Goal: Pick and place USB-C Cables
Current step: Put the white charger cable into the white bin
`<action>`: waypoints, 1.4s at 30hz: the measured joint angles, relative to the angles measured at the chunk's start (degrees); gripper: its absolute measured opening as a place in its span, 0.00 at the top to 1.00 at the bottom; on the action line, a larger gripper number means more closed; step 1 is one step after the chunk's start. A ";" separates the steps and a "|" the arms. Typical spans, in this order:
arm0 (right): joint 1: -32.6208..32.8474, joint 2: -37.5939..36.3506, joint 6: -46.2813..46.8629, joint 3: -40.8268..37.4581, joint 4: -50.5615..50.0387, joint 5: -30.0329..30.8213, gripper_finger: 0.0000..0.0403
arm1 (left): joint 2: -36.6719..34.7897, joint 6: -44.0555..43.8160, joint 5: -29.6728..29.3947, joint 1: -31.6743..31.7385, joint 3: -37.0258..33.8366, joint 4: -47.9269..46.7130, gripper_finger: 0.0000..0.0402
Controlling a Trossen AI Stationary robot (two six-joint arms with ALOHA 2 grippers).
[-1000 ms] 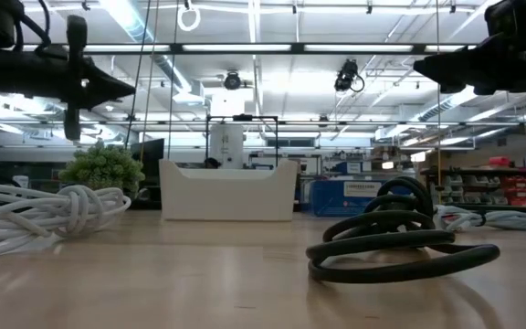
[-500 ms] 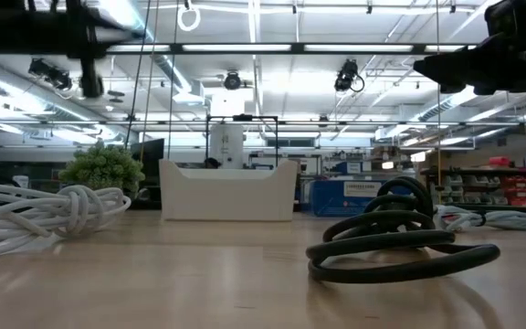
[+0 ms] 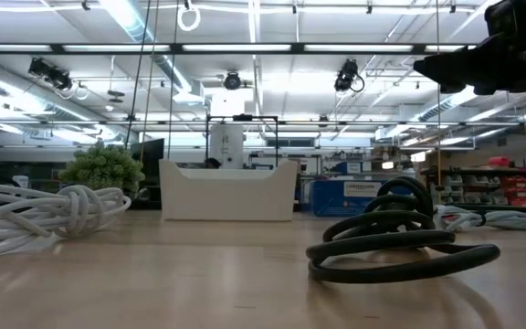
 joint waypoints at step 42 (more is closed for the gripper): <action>0.00 -0.01 -0.01 0.02 -0.01 0.00 0.68 | 29.26 16.86 14.70 -0.07 45.28 -49.87 0.99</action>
